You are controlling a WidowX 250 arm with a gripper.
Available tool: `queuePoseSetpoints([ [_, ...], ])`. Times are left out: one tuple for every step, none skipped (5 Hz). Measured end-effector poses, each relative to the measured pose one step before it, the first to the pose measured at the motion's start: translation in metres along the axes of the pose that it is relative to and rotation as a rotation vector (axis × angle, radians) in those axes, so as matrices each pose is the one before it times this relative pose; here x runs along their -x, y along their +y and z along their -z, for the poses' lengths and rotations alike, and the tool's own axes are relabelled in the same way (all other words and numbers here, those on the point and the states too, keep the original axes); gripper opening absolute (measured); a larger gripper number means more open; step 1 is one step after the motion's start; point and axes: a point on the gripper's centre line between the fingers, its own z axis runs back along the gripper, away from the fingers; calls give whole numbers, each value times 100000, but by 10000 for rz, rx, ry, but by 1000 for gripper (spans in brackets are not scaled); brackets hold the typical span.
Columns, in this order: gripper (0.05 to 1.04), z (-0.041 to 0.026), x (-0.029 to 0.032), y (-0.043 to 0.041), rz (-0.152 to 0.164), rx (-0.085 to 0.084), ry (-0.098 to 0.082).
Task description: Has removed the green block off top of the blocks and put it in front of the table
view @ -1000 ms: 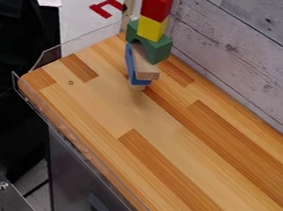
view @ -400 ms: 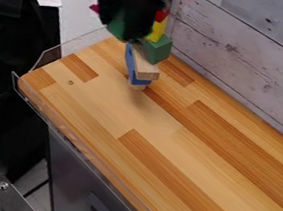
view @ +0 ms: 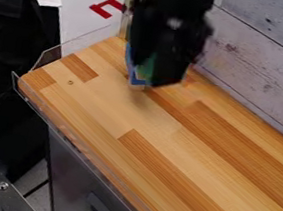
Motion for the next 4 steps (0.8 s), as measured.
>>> queuePoseSetpoints([
  [546,2555,883,2459,-1171,84,34],
  [546,2623,204,2179,-602,94,214],
  [546,2276,-218,869,-577,-58,750],
  [546,1390,-672,-28,-245,836,22],
])
